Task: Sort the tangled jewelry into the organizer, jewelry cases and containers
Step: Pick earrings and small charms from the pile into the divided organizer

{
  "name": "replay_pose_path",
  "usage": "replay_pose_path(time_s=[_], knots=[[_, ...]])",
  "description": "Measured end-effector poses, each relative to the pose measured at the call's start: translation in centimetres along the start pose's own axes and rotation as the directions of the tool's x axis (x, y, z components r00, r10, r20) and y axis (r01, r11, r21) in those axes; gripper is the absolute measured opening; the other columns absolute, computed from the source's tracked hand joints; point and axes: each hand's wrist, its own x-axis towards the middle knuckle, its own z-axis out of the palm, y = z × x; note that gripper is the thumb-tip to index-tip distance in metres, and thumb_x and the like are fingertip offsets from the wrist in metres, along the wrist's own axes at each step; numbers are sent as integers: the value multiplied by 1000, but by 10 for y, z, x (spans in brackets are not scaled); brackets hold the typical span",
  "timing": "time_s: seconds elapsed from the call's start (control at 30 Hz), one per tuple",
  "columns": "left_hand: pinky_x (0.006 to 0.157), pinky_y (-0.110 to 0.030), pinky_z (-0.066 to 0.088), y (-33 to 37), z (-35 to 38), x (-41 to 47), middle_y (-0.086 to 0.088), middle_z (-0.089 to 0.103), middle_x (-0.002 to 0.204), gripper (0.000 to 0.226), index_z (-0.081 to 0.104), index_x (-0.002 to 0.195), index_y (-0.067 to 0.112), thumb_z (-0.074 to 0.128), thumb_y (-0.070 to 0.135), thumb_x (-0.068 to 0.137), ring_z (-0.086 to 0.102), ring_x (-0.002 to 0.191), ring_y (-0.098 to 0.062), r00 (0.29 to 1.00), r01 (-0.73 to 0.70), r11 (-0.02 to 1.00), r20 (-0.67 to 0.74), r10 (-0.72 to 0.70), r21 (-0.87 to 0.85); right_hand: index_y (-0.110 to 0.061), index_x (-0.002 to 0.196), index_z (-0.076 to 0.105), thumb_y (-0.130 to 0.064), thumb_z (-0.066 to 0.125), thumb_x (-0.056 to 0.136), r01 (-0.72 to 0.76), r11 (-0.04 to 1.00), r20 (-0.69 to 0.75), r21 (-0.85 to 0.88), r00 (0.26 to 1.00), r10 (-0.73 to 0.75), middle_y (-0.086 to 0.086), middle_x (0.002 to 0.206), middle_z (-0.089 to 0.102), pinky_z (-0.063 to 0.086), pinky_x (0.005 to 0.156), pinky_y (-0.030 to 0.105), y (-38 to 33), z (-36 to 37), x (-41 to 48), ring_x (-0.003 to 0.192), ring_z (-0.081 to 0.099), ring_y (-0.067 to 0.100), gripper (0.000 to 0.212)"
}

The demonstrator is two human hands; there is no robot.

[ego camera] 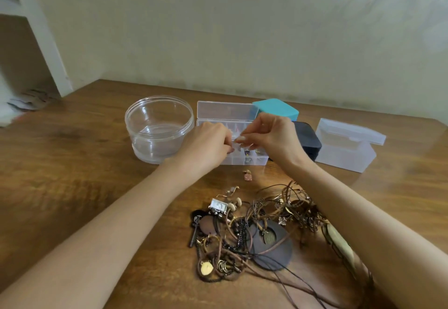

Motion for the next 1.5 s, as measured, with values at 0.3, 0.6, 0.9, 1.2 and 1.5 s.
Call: replay_pose_path(time_s=[0.3,0.6,0.9,1.2,1.5], knots=[[80,-37,52,-4,1,1,-4,68,87,11,69,85,18,60,23,90,63,84,-18,1000,14,998,-8,-14,-67,-15,93,63,-9,72,81,62,988,12,-141,998,-61,-1,78,71,55,67,15,6,10,2,70,69,2,17],[82,-39,51,-5,4,2,-4,68,88,11,66,84,18,61,26,89,63,86,-19,1000,1,998,-2,-1,-58,-10,85,69,-2,69,82,96,984,55,-151,995,-89,4,81,72,54,70,14,14,11,5,68,66,-2,8],[79,-41,54,-11,8,7,-7,69,90,14,69,90,15,56,18,92,66,82,-22,1000,-28,998,-11,27,-48,-11,94,69,-10,68,85,177,968,68,-179,984,-168,-3,88,72,53,72,13,-2,-20,-7,79,69,3,10],[76,-26,50,8,10,-3,8,64,89,11,64,92,20,60,31,89,58,83,-6,977,-211,970,-45,207,-122,-12,89,71,-14,68,80,35,995,327,-97,945,-1,-4,79,73,48,59,14,4,-72,-42,66,66,4,10],[68,-9,41,26,14,-19,15,53,92,26,61,94,22,73,37,76,51,83,0,741,-336,896,507,441,-289,-19,93,74,-16,73,79,73,954,728,-292,664,172,-6,93,69,40,66,14,-2,-89,-43,80,60,9,14]])
